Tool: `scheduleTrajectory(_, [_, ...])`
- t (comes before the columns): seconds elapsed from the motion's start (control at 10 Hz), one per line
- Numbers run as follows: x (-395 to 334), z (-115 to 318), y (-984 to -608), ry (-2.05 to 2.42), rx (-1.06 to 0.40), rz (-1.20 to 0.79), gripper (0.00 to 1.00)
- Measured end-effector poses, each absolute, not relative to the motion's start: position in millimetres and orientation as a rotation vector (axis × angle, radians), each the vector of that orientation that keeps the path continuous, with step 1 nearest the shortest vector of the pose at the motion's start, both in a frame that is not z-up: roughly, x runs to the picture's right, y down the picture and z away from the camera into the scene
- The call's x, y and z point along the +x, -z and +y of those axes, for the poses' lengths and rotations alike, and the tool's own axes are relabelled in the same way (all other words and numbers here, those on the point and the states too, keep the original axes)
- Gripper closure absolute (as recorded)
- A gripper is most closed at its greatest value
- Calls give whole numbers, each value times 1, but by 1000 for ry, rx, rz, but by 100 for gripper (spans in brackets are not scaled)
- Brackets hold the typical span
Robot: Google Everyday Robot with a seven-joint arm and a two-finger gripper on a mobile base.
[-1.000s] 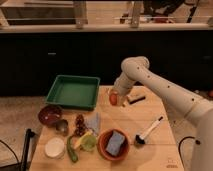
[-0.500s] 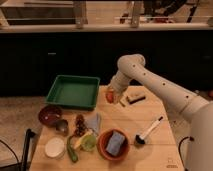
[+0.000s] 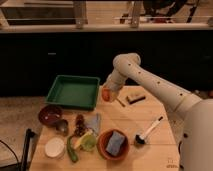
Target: Place apple in tray
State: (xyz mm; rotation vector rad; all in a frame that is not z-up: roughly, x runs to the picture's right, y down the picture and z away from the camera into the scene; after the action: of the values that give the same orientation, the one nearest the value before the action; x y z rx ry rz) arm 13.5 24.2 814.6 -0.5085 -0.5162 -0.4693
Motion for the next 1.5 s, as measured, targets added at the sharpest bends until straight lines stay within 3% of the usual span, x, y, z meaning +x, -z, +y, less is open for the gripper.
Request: scheduleTrajectory(1.5, [-51, 11, -840, 511, -499, -585, 100])
